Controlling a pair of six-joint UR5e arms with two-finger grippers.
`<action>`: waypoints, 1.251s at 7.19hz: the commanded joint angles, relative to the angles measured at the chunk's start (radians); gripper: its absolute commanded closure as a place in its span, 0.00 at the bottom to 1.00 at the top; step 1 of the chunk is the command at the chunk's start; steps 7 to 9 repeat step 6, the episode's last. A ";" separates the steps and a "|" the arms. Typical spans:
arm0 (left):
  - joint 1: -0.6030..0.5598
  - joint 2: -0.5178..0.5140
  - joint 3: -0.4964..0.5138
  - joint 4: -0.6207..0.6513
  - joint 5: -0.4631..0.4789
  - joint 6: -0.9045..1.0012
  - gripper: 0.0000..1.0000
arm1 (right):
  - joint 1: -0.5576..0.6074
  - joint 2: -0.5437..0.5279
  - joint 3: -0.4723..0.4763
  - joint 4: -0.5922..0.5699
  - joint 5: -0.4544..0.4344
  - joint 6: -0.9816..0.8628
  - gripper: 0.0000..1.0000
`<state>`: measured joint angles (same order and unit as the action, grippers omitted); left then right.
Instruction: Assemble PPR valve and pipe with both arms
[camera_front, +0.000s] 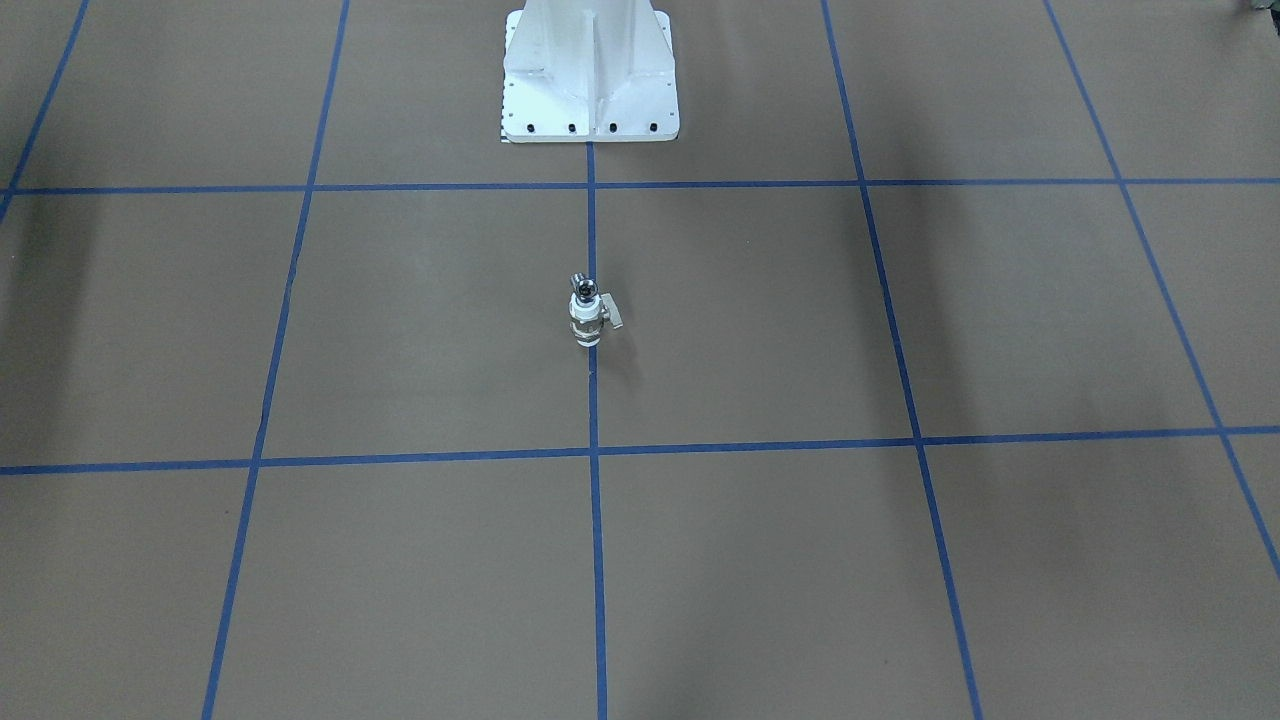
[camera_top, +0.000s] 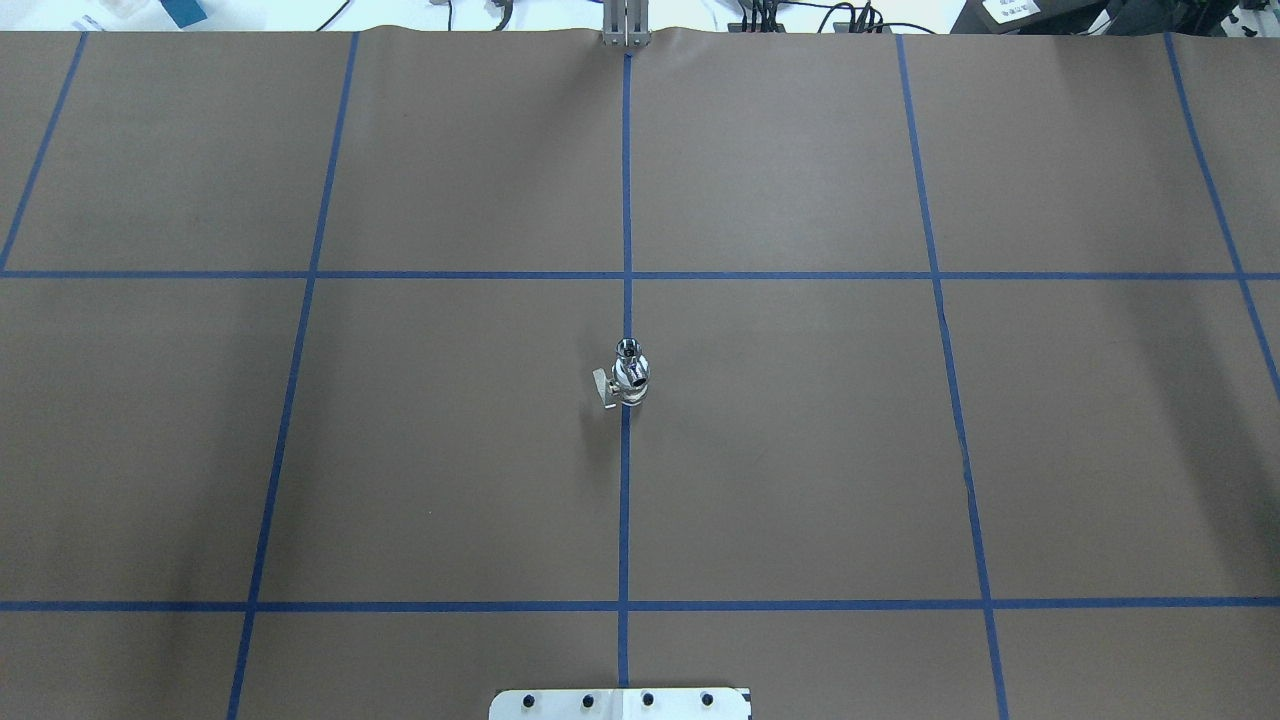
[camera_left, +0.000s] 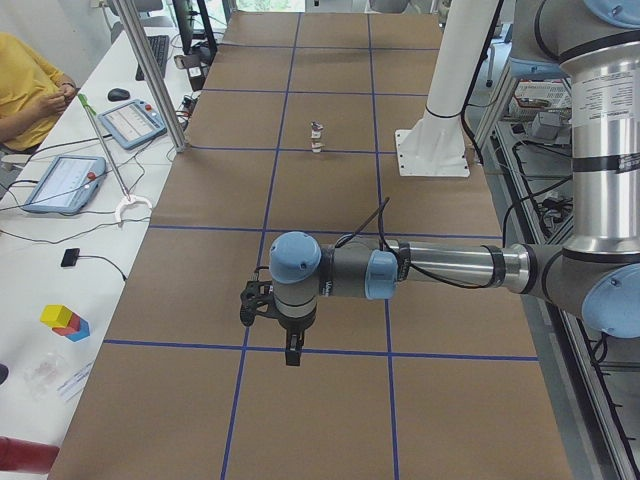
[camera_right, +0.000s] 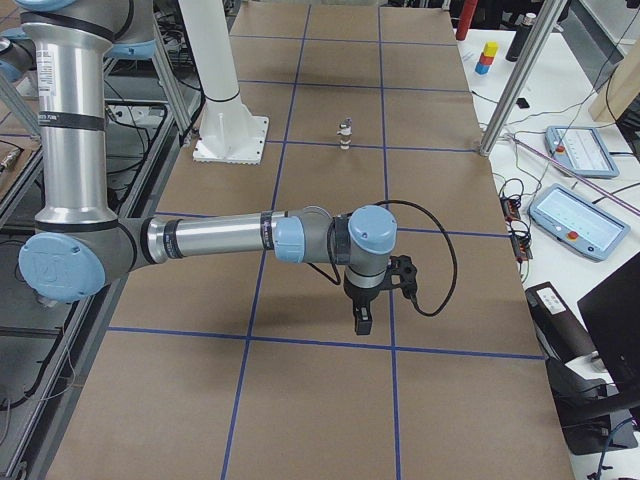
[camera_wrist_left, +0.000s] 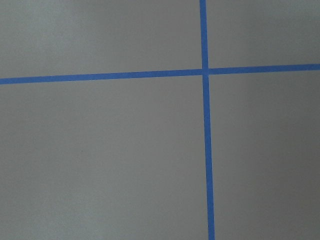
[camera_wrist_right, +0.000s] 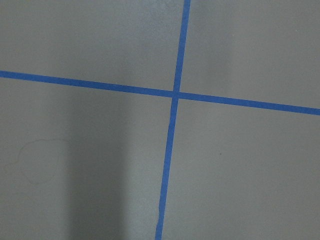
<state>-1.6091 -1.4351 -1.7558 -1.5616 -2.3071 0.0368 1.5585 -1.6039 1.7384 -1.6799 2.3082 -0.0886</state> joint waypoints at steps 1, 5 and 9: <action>0.000 -0.001 -0.001 0.000 0.002 0.000 0.00 | 0.000 -0.001 0.003 0.000 -0.001 0.000 0.00; 0.002 -0.001 -0.008 0.000 0.002 0.000 0.00 | 0.000 0.004 0.000 0.000 -0.001 0.001 0.00; 0.002 -0.001 -0.008 0.000 0.002 0.000 0.00 | 0.000 0.004 -0.002 0.000 -0.001 0.001 0.00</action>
